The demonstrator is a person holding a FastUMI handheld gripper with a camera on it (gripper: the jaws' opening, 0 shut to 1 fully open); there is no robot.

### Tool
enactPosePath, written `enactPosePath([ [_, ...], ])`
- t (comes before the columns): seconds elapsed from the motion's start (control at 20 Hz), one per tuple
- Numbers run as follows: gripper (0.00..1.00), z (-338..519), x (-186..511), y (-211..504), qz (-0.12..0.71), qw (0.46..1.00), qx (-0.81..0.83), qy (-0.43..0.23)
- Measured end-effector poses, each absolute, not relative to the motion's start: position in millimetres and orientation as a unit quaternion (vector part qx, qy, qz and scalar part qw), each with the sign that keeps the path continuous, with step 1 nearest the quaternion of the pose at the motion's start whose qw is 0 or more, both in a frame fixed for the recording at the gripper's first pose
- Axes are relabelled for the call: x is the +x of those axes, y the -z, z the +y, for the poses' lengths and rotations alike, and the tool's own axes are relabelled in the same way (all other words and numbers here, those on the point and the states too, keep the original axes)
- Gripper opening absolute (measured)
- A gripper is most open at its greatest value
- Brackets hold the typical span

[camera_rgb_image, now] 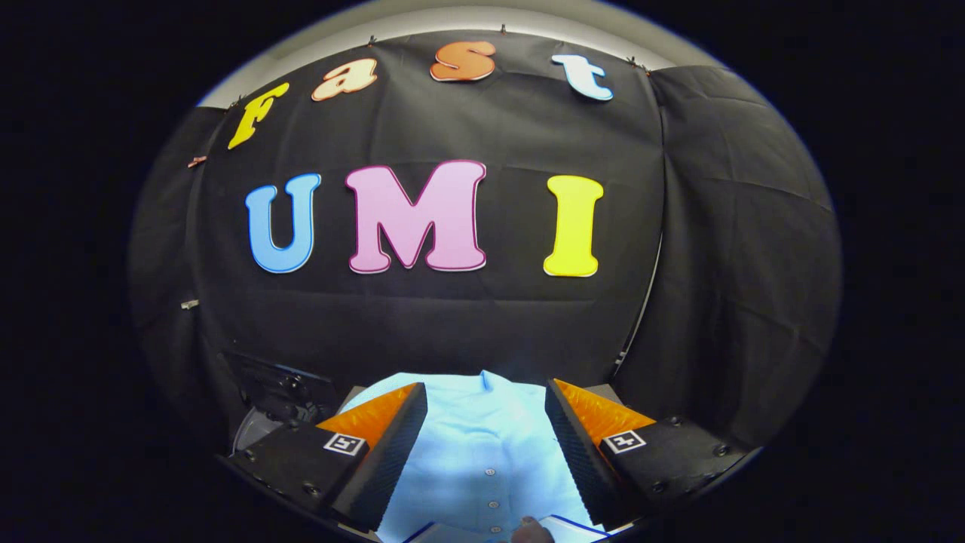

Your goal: Put the clothes into the washing machine and then close the washing machine lid.

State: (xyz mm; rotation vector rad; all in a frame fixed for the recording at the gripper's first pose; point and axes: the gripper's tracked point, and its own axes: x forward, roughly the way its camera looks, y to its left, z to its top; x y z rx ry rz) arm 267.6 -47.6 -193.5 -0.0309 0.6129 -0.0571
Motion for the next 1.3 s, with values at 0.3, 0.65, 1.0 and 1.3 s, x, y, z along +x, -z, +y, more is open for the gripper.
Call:
enactPosePath([
  [0.3, 0.99, -54.3, 277.3, 250.3, 0.373, 0.927, -0.019, 0.036],
  [0.65, 0.99, -61.5, 269.9, 294.5, 0.444, 0.894, -0.021, 0.048],
  [1.0, 0.99, -62.4, 264.6, 309.7, 0.478, 0.877, 0.002, 0.051],
  [1.3, 0.93, -64.8, 263.7, 315.3, 0.513, 0.857, -0.014, 0.044],
])
